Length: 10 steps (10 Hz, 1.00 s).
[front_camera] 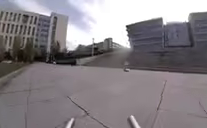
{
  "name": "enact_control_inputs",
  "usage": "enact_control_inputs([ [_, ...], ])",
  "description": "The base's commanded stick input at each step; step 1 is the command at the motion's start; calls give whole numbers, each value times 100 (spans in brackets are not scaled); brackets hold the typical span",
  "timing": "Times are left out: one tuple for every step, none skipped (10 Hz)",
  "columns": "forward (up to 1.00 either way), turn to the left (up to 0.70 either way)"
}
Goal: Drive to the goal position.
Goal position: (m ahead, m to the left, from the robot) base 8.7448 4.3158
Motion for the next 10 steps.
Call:
enact_control_inputs([
  [100,27],
  [100,27],
  [100,27],
  [100,27],
  [100,27],
  [100,27],
  [100,27],
  [100,27],
  [100,27],
  [100,27],
])
